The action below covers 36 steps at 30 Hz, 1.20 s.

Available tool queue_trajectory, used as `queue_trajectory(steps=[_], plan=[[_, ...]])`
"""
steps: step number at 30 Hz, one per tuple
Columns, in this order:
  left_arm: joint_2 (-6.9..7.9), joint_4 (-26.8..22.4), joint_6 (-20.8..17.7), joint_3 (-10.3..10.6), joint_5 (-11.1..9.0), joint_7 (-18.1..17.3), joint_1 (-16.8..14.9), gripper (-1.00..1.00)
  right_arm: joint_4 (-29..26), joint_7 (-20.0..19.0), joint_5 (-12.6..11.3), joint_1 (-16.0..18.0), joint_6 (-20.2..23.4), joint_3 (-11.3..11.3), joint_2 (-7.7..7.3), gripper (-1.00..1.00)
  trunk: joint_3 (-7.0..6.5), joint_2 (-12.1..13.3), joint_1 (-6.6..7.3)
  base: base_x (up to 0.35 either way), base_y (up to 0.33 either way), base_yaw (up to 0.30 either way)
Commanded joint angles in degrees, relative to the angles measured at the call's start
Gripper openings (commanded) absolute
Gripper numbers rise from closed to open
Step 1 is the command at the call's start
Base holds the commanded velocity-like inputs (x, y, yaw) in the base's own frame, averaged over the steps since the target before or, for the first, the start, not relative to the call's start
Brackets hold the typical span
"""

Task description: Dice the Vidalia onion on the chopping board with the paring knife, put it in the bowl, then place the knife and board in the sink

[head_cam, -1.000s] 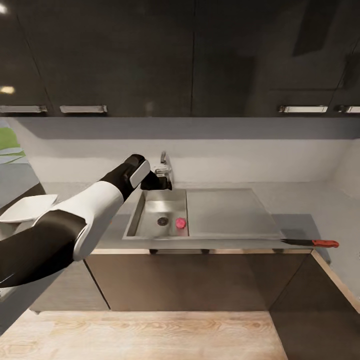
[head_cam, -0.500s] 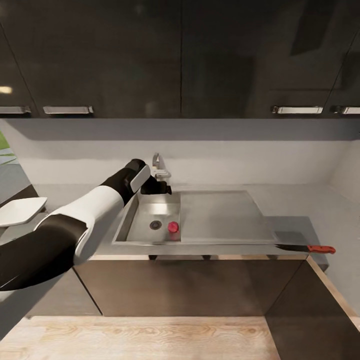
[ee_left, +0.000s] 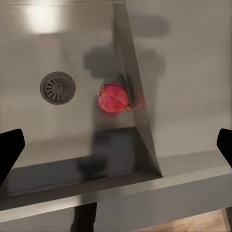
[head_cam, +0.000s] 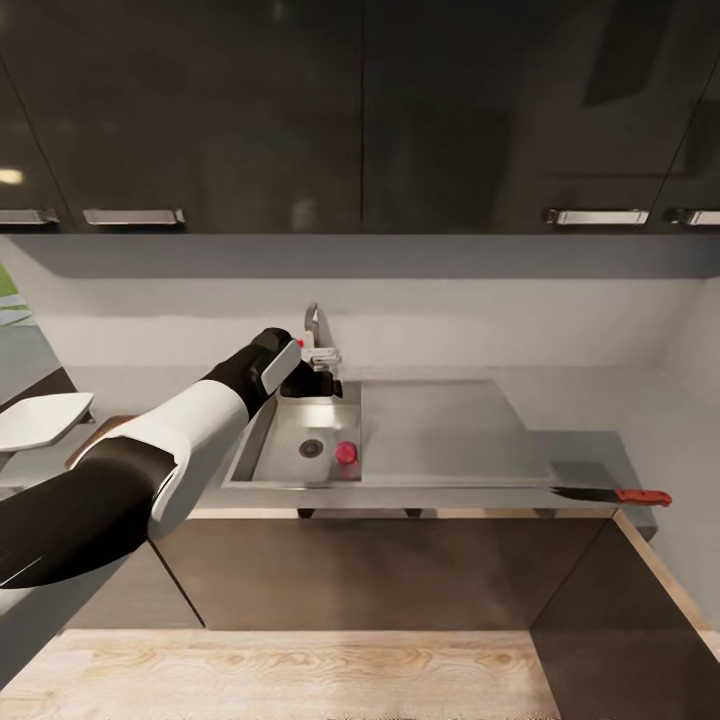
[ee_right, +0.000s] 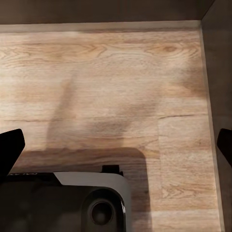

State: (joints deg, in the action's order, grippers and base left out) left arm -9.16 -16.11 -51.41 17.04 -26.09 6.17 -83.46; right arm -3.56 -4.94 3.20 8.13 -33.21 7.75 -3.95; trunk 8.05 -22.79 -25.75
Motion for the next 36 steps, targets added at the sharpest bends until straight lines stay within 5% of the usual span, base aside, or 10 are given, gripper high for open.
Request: queue_trajectory(steps=[1, 13, 22, 36], plan=[[0.02, -0.06, -0.18, 0.32, -0.63, 0.51, -0.05, 1.0, 0.04, -0.34, 0.32, 0.05, -0.19, 0.51, -0.01, 1.0, 0.21, -0.12, -0.03, 0.008, -0.006, 0.0], [0.02, -0.05, -0.18, 0.68, -0.6, 0.51, 1.49, 1.0, 0.04, -0.34, 0.32, 0.05, -0.13, 0.47, -0.01, 1.0, 1.28, -0.12, -0.03, 0.146, -0.116, 0.0], [0.26, 0.02, -0.18, 4.72, -0.54, 0.58, 2.37, 1.0, 0.04, -0.34, 0.32, 0.05, -0.13, 0.46, -0.01, 1.0, 2.1, -0.12, -0.03, 0.1, -0.084, 0.0], [0.54, 0.02, -0.18, 5.02, -0.54, 0.55, 3.75, 1.0, 0.04, -0.34, 0.32, 0.05, -0.14, 0.46, -0.01, 1.0, 3.38, -0.12, -0.03, 0.003, -0.002, 0.0]])
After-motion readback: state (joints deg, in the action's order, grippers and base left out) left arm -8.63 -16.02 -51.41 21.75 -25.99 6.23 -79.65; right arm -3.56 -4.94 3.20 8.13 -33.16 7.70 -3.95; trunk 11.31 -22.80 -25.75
